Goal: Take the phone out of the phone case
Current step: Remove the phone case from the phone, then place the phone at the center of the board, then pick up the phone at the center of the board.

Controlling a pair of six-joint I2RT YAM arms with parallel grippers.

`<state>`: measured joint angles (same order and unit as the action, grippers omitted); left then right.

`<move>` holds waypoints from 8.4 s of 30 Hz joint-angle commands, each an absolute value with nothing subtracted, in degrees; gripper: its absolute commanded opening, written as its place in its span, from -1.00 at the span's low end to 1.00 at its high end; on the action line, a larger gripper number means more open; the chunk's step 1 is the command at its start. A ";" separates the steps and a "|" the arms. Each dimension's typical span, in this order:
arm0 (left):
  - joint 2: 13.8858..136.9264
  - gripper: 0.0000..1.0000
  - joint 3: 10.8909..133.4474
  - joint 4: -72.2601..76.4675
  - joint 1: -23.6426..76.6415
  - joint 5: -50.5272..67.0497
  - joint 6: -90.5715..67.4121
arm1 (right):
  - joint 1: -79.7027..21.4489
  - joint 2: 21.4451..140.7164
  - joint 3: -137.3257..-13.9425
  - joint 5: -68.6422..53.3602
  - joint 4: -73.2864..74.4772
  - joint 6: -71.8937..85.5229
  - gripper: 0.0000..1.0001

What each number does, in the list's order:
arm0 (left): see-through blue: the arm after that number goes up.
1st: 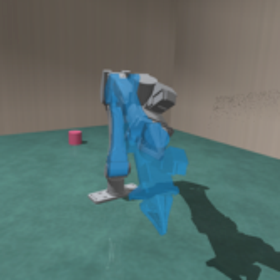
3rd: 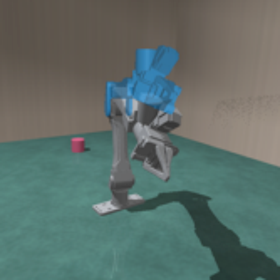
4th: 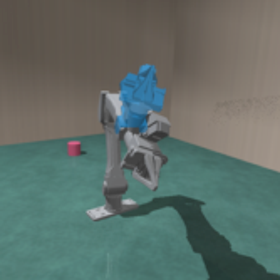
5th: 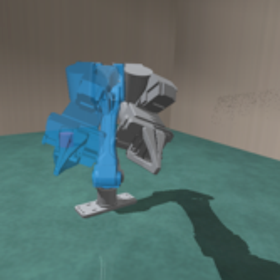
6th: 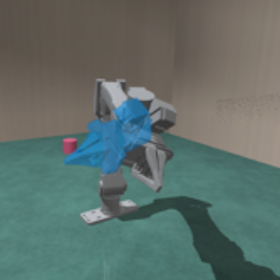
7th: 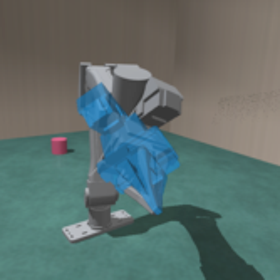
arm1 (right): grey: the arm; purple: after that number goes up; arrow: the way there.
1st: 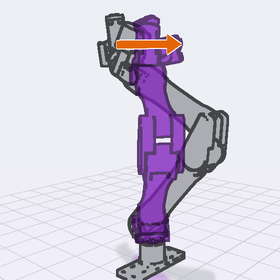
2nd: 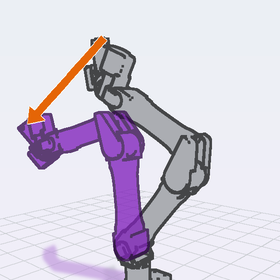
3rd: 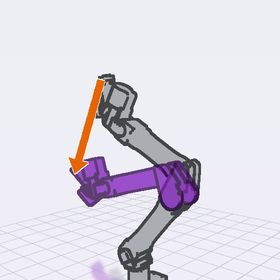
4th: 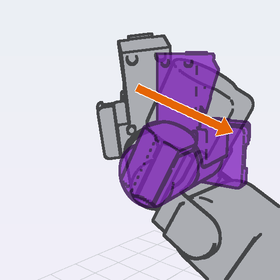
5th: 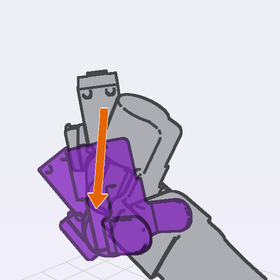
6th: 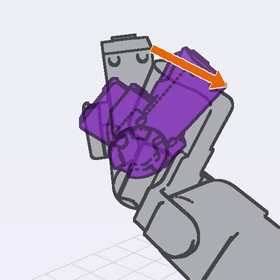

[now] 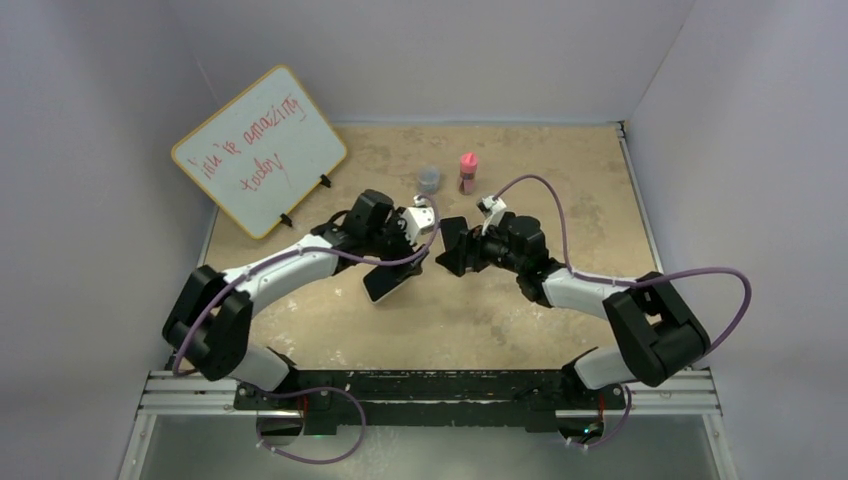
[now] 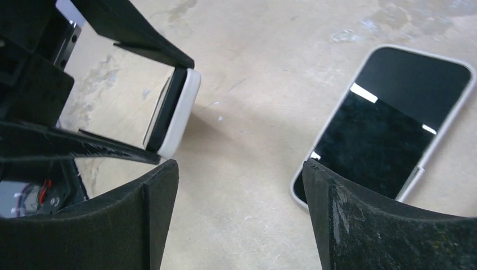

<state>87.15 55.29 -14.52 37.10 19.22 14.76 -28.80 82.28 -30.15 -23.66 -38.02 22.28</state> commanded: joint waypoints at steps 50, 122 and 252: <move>57.40 -1.00 27.51 24.69 36.16 39.38 21.45 | -33.75 95.28 -39.63 -37.02 -36.82 25.26 -0.61; 103.91 -0.84 67.70 -24.09 5.90 -3.45 -6.29 | -38.77 70.84 -24.80 18.37 -34.23 19.82 0.83; 94.92 -1.00 49.67 -7.99 30.33 -7.88 -41.15 | -38.81 76.55 -29.22 14.00 -29.80 19.25 0.90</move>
<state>94.63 50.76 -15.31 33.61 0.67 -33.12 -38.68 77.62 -27.31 13.96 -29.80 19.03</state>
